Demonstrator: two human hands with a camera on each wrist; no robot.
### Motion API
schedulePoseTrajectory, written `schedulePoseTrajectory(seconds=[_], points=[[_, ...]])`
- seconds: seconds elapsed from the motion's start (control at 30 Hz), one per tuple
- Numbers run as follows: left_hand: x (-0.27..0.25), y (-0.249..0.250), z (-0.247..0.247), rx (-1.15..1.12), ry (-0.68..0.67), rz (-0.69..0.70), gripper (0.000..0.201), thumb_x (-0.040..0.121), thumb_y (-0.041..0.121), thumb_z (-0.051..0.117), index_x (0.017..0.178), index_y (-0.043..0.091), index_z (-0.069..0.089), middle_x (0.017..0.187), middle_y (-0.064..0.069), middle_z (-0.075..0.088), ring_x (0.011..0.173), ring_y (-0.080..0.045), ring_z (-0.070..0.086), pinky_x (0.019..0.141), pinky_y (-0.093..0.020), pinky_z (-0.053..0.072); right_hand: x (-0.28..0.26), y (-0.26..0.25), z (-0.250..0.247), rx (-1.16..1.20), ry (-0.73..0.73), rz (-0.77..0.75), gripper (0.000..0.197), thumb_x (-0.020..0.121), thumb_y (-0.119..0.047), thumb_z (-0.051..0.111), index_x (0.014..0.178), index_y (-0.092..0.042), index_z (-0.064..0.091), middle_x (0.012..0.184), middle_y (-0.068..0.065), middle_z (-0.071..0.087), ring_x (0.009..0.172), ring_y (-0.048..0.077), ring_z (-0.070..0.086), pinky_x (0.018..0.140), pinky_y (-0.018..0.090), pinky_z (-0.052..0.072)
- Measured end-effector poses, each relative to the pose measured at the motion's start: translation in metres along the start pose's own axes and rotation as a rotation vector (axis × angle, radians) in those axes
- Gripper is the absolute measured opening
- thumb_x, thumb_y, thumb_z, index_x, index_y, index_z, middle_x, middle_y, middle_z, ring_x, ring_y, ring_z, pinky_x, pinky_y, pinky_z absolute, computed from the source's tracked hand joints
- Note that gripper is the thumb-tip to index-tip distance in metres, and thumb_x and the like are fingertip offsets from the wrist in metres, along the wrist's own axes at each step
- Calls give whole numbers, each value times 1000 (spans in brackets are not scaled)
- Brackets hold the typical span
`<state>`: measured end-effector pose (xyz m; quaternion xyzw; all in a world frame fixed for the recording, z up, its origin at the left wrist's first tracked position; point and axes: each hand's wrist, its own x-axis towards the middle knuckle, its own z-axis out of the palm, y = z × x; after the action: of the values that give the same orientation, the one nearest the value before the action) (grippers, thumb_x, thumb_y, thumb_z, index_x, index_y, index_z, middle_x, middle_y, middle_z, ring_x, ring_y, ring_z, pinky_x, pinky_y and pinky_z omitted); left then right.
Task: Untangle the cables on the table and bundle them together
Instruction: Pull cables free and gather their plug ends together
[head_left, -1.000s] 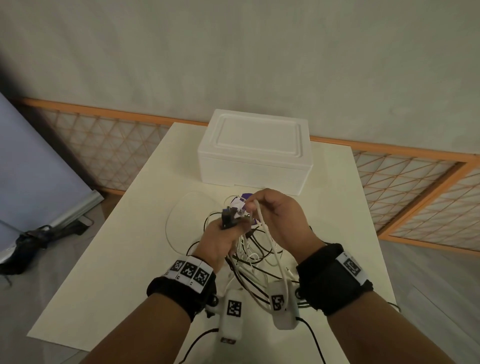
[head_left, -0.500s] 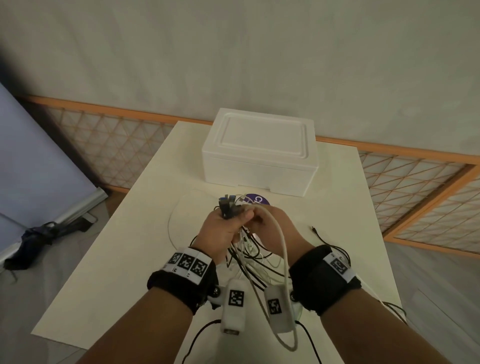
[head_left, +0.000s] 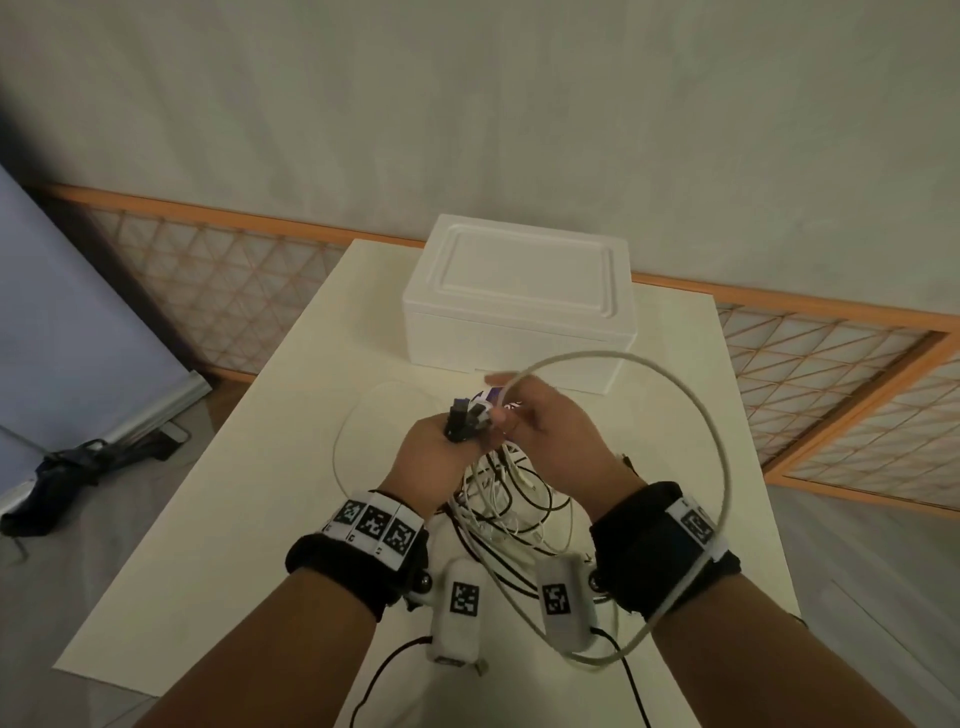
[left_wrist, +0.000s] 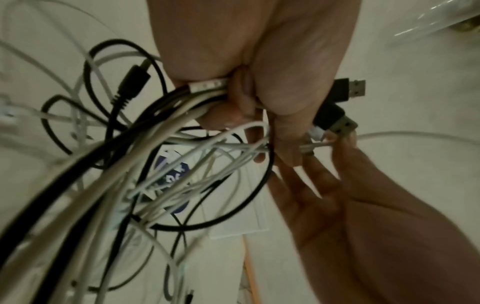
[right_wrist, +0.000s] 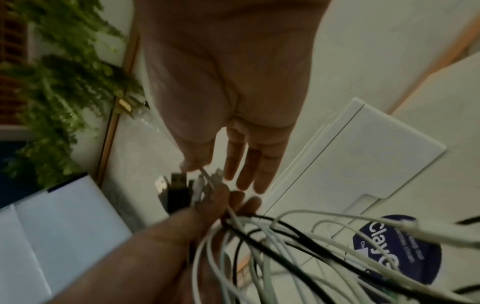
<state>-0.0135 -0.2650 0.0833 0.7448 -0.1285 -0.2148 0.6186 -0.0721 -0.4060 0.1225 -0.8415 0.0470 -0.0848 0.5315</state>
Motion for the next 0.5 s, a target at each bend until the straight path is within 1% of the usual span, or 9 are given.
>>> schedulePoseTrajectory(seconds=[0.03, 0.07, 0.1, 0.17, 0.2, 0.23, 0.33, 0.43, 0.5], points=[[0, 3, 0, 12, -3, 14, 15, 85, 20, 72, 71, 21, 65, 45, 13, 58, 44, 3, 52, 49, -11, 39, 0, -2, 2, -58, -10, -16, 14, 94, -20, 56, 103, -28, 64, 92, -11, 66, 86, 1, 62, 82, 31, 52], [2, 3, -1, 40, -5, 17, 16, 84, 19, 72, 71, 20, 64, 44, 13, 55, 42, 3, 48, 47, -11, 36, -1, -6, 3, -78, 5, -31, 16, 95, -16, 53, 92, -25, 66, 86, -12, 65, 81, 0, 61, 78, 31, 51], [6, 1, -2, 88, -4, 11, 13, 83, 19, 74, 73, 19, 66, 49, 12, 58, 47, 2, 50, 51, -12, 38, -1, -10, 4, -48, 37, -33, 22, 95, -12, 51, 83, -24, 65, 81, -9, 64, 78, 4, 61, 75, 34, 52], [12, -10, -8, 239, -23, -4, 8, 80, 20, 76, 83, 16, 69, 74, 3, 69, 71, -8, 63, 70, -19, 44, 0, -23, 2, 204, 146, -4, 34, 95, -7, 48, 74, -29, 62, 83, -4, 66, 86, 22, 65, 80, 48, 55], [14, -19, -11, 348, -31, -23, 11, 81, 21, 74, 90, 15, 70, 84, -2, 71, 81, -15, 64, 77, -23, 45, 1, -26, -1, 331, 201, 19, 37, 97, -7, 46, 73, -30, 62, 85, -3, 68, 88, 28, 66, 82, 51, 55], [14, -26, -15, 461, -21, -47, 17, 82, 23, 72, 97, 13, 71, 90, -7, 72, 87, -20, 65, 80, -26, 45, 1, -30, -4, 415, 240, 30, 37, 98, -7, 44, 74, -29, 62, 85, -1, 69, 88, 29, 67, 83, 51, 55], [16, -37, -24, 670, 42, -49, 26, 86, 29, 67, 106, 13, 70, 95, -10, 72, 93, -27, 66, 83, -33, 49, -7, -33, -12, 438, 304, -32, 36, 100, -7, 41, 75, -24, 60, 86, 11, 65, 84, 27, 66, 79, 49, 55], [19, -34, -26, 743, 45, -39, 25, 87, 30, 65, 105, 14, 70, 97, -9, 72, 93, -26, 65, 81, -30, 47, -17, -34, -12, 427, 391, -89, 39, 99, -13, 42, 72, -31, 63, 89, 19, 61, 83, 37, 65, 71, 49, 58], [22, -28, -26, 694, 59, -20, 24, 86, 31, 66, 103, 15, 71, 96, -9, 72, 93, -25, 64, 81, -28, 46, -21, -38, -9, 418, 461, -115, 38, 97, -16, 42, 73, -34, 64, 90, 22, 60, 83, 38, 65, 70, 46, 58]])
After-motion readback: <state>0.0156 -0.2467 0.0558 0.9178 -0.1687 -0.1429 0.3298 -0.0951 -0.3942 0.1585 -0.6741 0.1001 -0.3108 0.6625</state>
